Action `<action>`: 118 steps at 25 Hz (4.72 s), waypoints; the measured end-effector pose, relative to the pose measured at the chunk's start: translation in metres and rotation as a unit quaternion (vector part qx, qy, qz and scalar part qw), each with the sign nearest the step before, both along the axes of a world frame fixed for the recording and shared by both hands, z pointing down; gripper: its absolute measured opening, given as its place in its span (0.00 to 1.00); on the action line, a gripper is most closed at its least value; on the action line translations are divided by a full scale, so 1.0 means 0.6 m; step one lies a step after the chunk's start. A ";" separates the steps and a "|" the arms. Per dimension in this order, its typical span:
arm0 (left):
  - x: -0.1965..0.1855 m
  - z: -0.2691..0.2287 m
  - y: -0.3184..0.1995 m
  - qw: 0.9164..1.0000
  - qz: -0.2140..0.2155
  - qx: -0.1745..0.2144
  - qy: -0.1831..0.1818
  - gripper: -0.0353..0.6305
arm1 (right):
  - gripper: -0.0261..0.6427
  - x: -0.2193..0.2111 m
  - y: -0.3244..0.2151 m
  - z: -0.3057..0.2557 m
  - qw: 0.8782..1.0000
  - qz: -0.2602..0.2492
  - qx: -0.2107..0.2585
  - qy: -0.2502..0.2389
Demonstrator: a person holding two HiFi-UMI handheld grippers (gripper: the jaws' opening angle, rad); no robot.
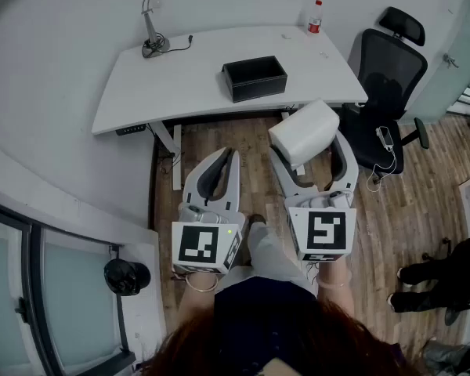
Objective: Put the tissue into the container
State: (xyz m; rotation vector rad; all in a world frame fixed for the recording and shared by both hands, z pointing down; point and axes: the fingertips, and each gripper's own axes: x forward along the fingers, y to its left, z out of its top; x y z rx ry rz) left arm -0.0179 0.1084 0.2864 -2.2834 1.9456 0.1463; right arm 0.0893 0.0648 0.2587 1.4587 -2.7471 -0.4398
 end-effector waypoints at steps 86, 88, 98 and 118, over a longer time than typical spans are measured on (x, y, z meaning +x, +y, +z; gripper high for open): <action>-0.227 0.007 -0.533 0.999 -0.007 -0.039 0.016 0.11 | 0.67 -0.204 -0.523 0.109 0.983 -0.024 -0.179 0.020; -0.236 0.011 -0.548 0.999 -0.001 -0.041 0.018 0.11 | 0.67 -0.212 -0.535 0.119 0.981 -0.020 -0.191 0.026; -0.271 0.022 -0.617 0.998 0.032 -0.047 0.023 0.11 | 0.67 -0.248 -0.580 0.172 0.969 0.000 -0.236 0.078; -0.292 0.049 -0.709 0.992 0.102 -0.059 0.045 0.11 | 0.67 -0.267 -0.621 0.279 0.916 0.066 -0.351 0.181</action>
